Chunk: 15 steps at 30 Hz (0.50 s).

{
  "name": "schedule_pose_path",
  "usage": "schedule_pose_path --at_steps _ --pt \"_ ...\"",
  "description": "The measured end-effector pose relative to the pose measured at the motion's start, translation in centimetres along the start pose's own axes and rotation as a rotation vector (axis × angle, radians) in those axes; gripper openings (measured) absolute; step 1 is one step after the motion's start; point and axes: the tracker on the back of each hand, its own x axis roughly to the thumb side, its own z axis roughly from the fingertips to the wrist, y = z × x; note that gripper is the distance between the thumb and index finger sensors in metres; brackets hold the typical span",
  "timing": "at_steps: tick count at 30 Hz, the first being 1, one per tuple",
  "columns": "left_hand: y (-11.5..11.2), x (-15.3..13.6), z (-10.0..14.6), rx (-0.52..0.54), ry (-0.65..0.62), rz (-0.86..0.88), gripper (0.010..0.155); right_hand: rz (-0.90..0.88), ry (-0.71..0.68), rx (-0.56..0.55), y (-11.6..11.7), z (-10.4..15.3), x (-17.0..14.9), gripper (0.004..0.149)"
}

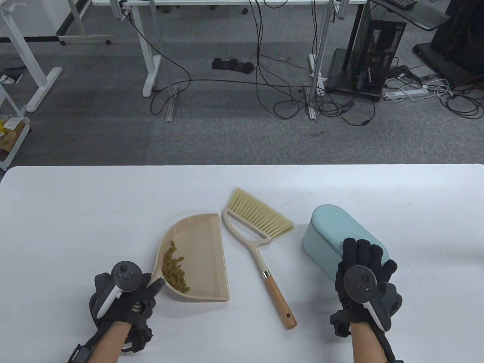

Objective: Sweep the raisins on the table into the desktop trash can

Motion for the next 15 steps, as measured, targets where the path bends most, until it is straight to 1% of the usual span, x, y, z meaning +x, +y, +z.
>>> schedule_pose_path --at_steps 3,6,8,10,15 --pt "0.0 0.0 0.0 -0.001 0.000 0.003 0.069 -0.080 0.053 -0.054 -2.1 -1.2 -0.2 0.055" --pt "0.0 0.0 0.0 0.000 0.001 0.001 0.069 -0.166 0.121 -0.093 -3.5 -2.2 -0.9 0.056" --pt "0.0 -0.1 -0.1 -0.002 0.001 0.003 0.069 -0.253 0.186 -0.095 -4.0 -2.8 -1.8 0.058" --pt "0.0 -0.1 -0.1 -0.004 0.001 0.005 0.069 -0.341 0.208 -0.087 -4.2 -3.3 -2.5 0.057" --pt "0.0 -0.1 -0.1 -0.004 0.002 0.006 0.069 -0.433 0.261 -0.109 -4.5 -4.2 -3.9 0.058"
